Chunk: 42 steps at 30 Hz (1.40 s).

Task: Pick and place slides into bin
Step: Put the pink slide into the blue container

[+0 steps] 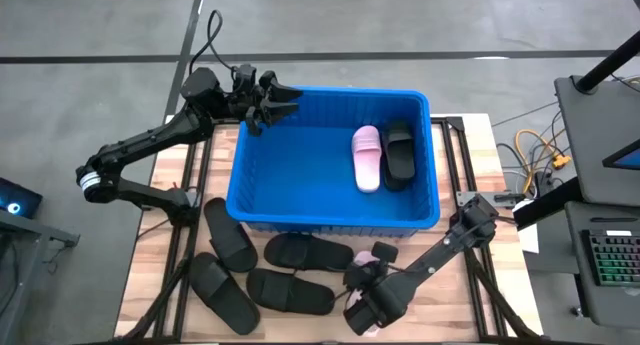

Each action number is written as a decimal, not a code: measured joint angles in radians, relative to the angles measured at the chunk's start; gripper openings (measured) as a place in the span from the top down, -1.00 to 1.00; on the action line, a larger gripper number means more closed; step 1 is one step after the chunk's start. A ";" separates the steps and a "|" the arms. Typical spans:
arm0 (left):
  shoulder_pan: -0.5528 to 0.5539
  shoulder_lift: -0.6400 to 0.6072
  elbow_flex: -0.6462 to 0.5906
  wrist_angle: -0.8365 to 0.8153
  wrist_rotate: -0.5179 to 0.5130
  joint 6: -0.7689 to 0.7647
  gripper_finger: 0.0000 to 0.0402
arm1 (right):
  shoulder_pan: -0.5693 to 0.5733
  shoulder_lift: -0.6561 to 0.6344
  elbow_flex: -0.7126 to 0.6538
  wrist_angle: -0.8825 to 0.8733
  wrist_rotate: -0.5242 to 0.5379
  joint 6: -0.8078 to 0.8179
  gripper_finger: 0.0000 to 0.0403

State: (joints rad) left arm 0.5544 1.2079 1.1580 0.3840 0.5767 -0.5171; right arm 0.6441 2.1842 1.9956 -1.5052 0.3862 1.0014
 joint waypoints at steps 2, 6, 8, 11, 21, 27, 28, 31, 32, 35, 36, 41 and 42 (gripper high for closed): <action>0.000 0.000 0.000 0.000 0.000 0.000 -0.18 | 0.000 -0.003 0.069 -0.020 0.002 -0.052 0.95; 0.000 0.000 0.000 0.000 0.000 0.000 -0.18 | -0.001 -0.004 0.221 -0.026 0.024 -0.173 0.95; 0.000 0.000 0.000 0.000 0.000 0.000 -0.18 | -0.001 -0.004 0.292 -0.034 0.038 -0.234 0.95; 0.000 0.000 0.000 0.001 0.000 0.000 -0.18 | -0.001 -0.015 0.362 -0.055 0.059 -0.294 0.96; 0.000 0.000 0.000 0.001 0.004 0.000 -0.18 | -0.003 -0.178 0.321 -0.058 0.215 -0.305 0.96; 0.000 -0.002 0.000 0.000 0.004 -0.001 -0.18 | -0.042 -0.256 0.316 -0.066 0.411 -0.343 0.96; 0.000 -0.003 0.000 0.000 0.004 0.000 -0.18 | -0.058 -0.267 0.314 -0.066 0.427 -0.360 0.96; 0.001 -0.006 0.000 0.000 0.004 0.000 -0.18 | -0.117 -0.294 0.304 -0.066 0.430 -0.420 0.96; 0.001 -0.006 0.000 0.001 0.004 0.000 -0.18 | -0.140 -0.302 0.300 -0.066 0.430 -0.442 0.96; 0.009 -0.006 0.000 0.000 0.004 0.013 -0.18 | -0.226 -0.320 0.284 -0.066 0.430 -0.532 0.96; 0.012 -0.006 0.000 0.000 0.003 0.026 -0.18 | -0.256 -0.323 0.278 -0.066 0.430 -0.565 0.96; 0.026 -0.006 0.000 0.000 0.000 0.034 -0.18 | -0.418 -0.328 0.233 -0.066 0.418 -0.715 0.96; 0.029 -0.007 0.000 0.000 0.000 0.035 -0.18 | -0.450 -0.328 0.223 -0.066 0.410 -0.738 0.96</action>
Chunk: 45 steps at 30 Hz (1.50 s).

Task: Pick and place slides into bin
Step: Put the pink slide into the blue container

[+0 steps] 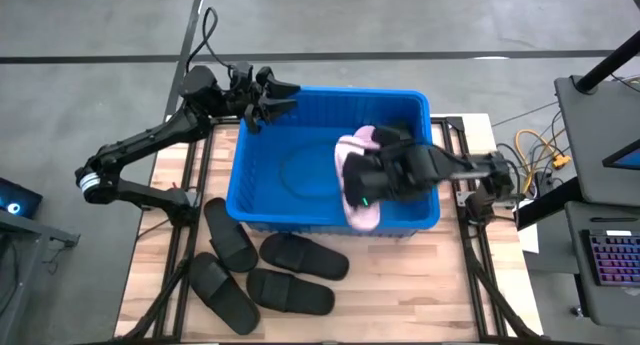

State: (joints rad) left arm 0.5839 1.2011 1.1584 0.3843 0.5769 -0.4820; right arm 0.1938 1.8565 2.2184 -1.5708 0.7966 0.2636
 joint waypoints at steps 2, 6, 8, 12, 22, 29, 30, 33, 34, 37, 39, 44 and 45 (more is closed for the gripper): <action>0.012 -0.005 0.000 -0.001 0.001 0.001 -0.18 | -0.065 0.000 -0.022 0.000 -0.013 -0.044 0.96; 0.045 -0.029 0.000 0.000 0.004 0.076 -0.18 | -0.177 -0.003 -0.074 0.025 -0.016 -0.143 0.96; 0.062 -0.045 0.000 -0.002 0.005 0.114 -0.18 | -0.229 -0.013 -0.118 0.084 -0.021 -0.212 0.96; 0.092 -0.066 0.000 -0.005 0.007 0.170 -0.18 | -0.331 -0.057 -0.249 0.296 -0.149 -0.386 0.96; 0.137 -0.076 -0.002 -0.038 0.015 0.209 -0.18 | -0.478 -0.128 -0.588 0.642 -0.203 -0.652 0.96; 0.164 -0.076 -0.002 -0.066 0.018 0.209 -0.18 | -0.555 -0.134 -0.800 0.890 -0.205 -0.763 0.96; 0.169 -0.076 -0.002 -0.066 0.018 0.209 -0.18 | -0.564 -0.134 -0.825 0.919 -0.206 -0.768 0.96; 0.180 -0.076 -0.002 -0.066 0.018 0.209 -0.18 | -0.586 -0.134 -0.887 0.989 -0.207 -0.789 0.96; 0.184 -0.076 -0.002 -0.066 0.018 0.209 -0.18 | -0.590 -0.135 -0.903 1.011 -0.210 -0.796 0.96; 0.196 -0.076 -0.002 -0.065 0.018 0.209 -0.18 | -0.604 -0.137 -0.945 1.065 -0.234 -0.808 0.96; 0.199 -0.075 -0.002 -0.064 0.017 0.209 -0.18 | -0.612 -0.137 -0.973 1.104 -0.259 -0.815 0.96; 0.207 -0.074 -0.002 -0.064 0.017 0.209 -0.18 | -0.622 -0.137 -1.020 1.148 -0.254 -0.830 0.96; 0.207 -0.074 -0.002 -0.064 0.018 0.209 -0.18 | -0.622 -0.137 -1.026 1.147 -0.254 -0.831 0.96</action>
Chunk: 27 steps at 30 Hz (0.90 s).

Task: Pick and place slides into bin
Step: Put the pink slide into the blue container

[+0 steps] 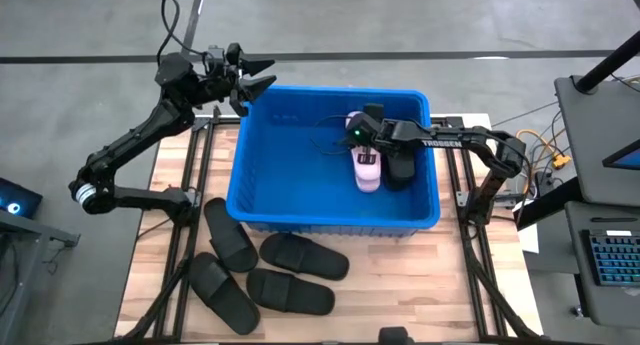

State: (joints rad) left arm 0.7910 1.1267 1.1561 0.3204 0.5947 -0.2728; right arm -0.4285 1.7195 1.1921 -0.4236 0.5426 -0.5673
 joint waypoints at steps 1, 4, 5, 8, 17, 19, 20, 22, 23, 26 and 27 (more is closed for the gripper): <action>0.001 0.000 0.000 0.000 0.000 0.000 -0.18 | 0.000 0.000 -0.003 0.000 0.000 0.001 0.96; 0.001 0.000 0.000 0.000 0.000 0.000 -0.18 | 0.002 0.000 -0.005 -0.002 0.001 0.019 0.96; 0.001 0.000 0.000 0.000 0.000 0.000 -0.18 | 0.007 0.000 -0.005 -0.003 0.002 0.028 0.96; 0.001 0.000 0.000 -0.001 0.000 0.000 -0.18 | 0.023 0.000 -0.001 -0.008 0.009 0.058 0.96; 0.002 0.000 0.000 -0.002 0.000 0.000 -0.18 | 0.058 0.002 -0.006 -0.015 0.022 0.098 0.96; 0.002 0.000 0.000 -0.002 0.000 0.000 -0.18 | 0.058 0.002 -0.017 -0.009 0.065 0.107 0.96; 0.002 0.000 0.000 -0.002 0.000 0.001 -0.18 | 0.056 0.002 -0.022 -0.007 0.079 0.107 0.96; 0.002 0.000 0.000 -0.002 0.000 0.001 -0.18 | 0.046 0.002 -0.028 -0.006 0.078 0.106 0.96; 0.002 0.000 0.000 -0.001 0.000 0.001 -0.18 | 0.042 0.002 -0.031 -0.005 0.072 0.106 0.96; 0.002 0.000 0.000 -0.001 0.000 0.001 -0.18 | 0.033 0.002 -0.037 0.005 0.045 0.103 0.96; 0.002 0.000 0.000 -0.001 0.000 0.001 -0.18 | 0.029 0.002 -0.040 0.010 0.042 0.105 0.96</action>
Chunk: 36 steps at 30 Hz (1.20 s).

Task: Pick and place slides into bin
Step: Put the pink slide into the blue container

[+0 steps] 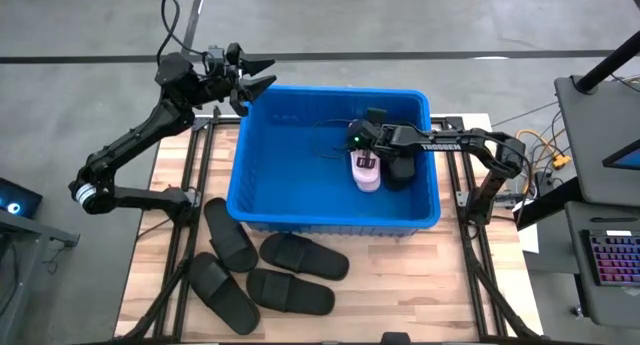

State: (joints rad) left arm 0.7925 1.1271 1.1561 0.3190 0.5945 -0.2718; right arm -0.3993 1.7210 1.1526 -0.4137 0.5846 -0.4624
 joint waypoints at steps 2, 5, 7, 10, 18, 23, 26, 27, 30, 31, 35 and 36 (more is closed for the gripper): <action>0.000 0.000 0.000 0.000 0.000 0.000 -0.18 | -0.005 0.000 -0.004 0.008 -0.001 0.010 0.96; 0.000 0.000 0.000 0.000 0.000 0.012 -0.18 | -0.011 0.000 -0.008 0.009 -0.006 0.018 0.96; 0.000 0.000 0.000 -0.003 0.000 0.027 -0.18 | -0.017 0.000 -0.011 0.009 -0.019 0.017 0.96; 0.000 0.000 0.000 -0.014 0.000 0.028 -0.18 | -0.020 0.000 -0.012 0.005 -0.031 0.016 0.96; 0.000 0.000 0.000 -0.016 0.000 0.027 -0.18 | 0.005 0.003 0.022 0.012 0.043 -0.168 0.96; 0.000 0.000 0.000 -0.016 0.000 0.023 -0.18 | 0.005 0.003 0.035 -0.004 0.048 -0.170 0.96; 0.000 0.000 0.000 -0.024 0.000 0.022 -0.18 | -0.001 0.003 0.024 -0.032 0.048 -0.165 0.96; 0.000 0.000 0.000 -0.024 0.000 0.021 -0.18 | -0.003 0.003 0.016 -0.040 0.047 -0.157 0.96; 0.000 0.000 0.000 -0.024 0.000 0.023 -0.18 | -0.009 0.003 0.001 -0.041 0.042 -0.121 0.96; 0.000 0.000 0.000 -0.024 0.000 0.024 -0.18 | -0.010 0.003 -0.003 -0.042 0.038 -0.110 0.96; 0.000 0.000 0.000 -0.024 0.000 0.024 -0.18 | -0.012 0.008 -0.005 -0.043 -0.005 -0.092 0.95; 0.000 0.000 0.000 -0.023 0.000 0.024 -0.18 | -0.013 0.010 -0.005 -0.044 -0.006 -0.091 0.94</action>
State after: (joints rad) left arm 0.7929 1.1275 1.1561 0.2958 0.5944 -0.2474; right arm -0.4118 1.7311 1.1473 -0.4572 0.5787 -0.5533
